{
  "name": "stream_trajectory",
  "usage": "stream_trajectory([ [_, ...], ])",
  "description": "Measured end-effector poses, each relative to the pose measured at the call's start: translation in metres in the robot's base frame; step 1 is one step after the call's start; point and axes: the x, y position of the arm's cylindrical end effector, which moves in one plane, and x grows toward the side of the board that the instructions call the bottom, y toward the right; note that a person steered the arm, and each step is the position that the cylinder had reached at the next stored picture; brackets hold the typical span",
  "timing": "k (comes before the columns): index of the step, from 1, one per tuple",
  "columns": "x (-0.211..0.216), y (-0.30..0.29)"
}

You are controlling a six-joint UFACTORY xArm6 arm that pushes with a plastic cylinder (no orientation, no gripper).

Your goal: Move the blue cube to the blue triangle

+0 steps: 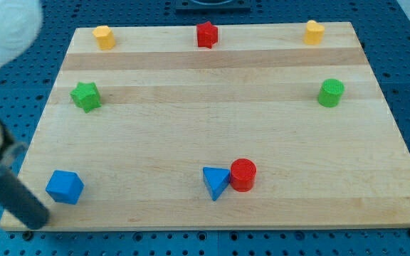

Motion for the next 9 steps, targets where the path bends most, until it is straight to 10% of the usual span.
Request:
stream_trajectory([
  [9, -0.073, 0.093],
])
